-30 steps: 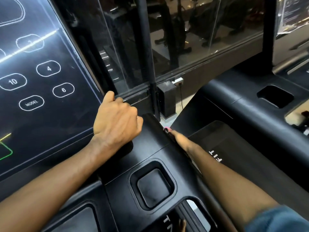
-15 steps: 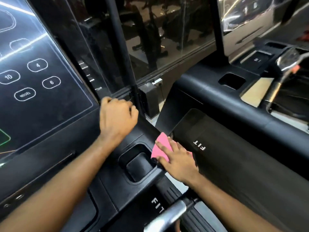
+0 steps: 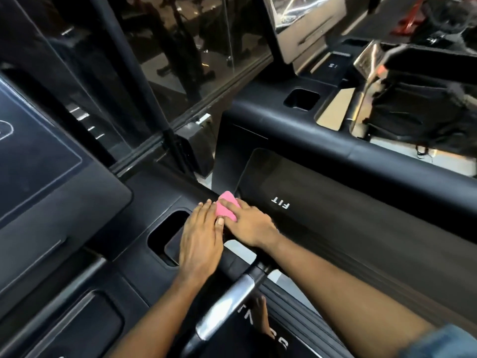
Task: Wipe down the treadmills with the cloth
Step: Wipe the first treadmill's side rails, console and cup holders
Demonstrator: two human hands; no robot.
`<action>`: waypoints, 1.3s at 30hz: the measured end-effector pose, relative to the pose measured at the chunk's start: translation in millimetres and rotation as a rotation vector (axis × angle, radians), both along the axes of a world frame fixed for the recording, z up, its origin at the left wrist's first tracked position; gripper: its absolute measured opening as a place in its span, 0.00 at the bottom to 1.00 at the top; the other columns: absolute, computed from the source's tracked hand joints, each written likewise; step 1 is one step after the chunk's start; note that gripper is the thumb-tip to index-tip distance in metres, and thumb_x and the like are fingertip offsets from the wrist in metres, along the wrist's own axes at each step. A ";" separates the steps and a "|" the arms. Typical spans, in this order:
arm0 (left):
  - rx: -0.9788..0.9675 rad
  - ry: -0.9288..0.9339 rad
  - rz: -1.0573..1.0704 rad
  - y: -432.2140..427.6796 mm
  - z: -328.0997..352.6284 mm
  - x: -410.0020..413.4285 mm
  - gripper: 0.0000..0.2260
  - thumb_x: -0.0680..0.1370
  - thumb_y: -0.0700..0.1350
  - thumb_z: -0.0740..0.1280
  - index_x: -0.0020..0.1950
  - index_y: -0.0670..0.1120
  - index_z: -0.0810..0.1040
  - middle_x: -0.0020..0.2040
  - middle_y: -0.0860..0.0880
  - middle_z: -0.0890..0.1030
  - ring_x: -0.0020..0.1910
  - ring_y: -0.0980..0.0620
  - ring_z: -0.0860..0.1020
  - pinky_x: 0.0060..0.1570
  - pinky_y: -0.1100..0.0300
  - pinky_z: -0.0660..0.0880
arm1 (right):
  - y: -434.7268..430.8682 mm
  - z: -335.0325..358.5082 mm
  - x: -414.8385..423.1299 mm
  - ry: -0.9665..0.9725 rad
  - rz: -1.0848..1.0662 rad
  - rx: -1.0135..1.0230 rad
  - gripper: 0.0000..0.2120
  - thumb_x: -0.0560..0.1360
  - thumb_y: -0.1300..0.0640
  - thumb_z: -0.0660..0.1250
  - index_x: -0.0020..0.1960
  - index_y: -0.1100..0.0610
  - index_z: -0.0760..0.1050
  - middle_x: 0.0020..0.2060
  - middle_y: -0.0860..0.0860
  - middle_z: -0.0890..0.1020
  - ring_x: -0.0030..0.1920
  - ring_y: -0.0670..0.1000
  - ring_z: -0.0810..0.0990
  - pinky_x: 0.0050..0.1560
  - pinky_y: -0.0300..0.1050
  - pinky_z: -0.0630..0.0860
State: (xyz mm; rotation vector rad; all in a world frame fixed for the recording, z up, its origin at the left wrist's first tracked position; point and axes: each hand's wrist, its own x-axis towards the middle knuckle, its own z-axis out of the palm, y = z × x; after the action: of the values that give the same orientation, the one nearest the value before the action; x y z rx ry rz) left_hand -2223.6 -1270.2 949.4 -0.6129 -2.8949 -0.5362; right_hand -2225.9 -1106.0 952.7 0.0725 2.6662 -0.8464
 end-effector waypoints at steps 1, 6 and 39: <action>-0.038 0.001 -0.021 -1.6 -2.2 2.1 0.25 0.84 0.52 0.49 0.75 0.41 0.70 0.75 0.43 0.71 0.76 0.46 0.66 0.77 0.49 0.60 | 8.0 -1.9 11.0 -0.007 -0.018 0.002 0.27 0.80 0.32 0.51 0.78 0.29 0.50 0.82 0.45 0.56 0.77 0.59 0.63 0.74 0.61 0.64; -0.102 -0.141 -0.163 -7.5 -9.3 -2.3 0.31 0.82 0.58 0.43 0.82 0.44 0.58 0.82 0.49 0.56 0.81 0.53 0.49 0.79 0.58 0.41 | 44.7 -12.8 67.5 -0.052 -0.091 0.054 0.30 0.78 0.29 0.49 0.78 0.29 0.47 0.80 0.47 0.60 0.74 0.59 0.67 0.71 0.65 0.66; -0.186 -0.018 -0.259 -5.0 -1.4 2.0 0.22 0.85 0.44 0.53 0.80 0.46 0.62 0.81 0.49 0.59 0.81 0.50 0.54 0.79 0.53 0.45 | 10.2 1.1 70.1 -0.016 -0.304 0.199 0.27 0.81 0.33 0.45 0.79 0.36 0.57 0.74 0.49 0.71 0.70 0.59 0.72 0.67 0.63 0.66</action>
State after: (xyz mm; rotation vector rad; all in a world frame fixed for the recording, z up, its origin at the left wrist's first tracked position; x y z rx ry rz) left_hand -2221.6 -1275.3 948.0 -1.0240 -2.9213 -0.3016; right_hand -2155.7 -1095.8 953.7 0.5418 2.7569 -0.6567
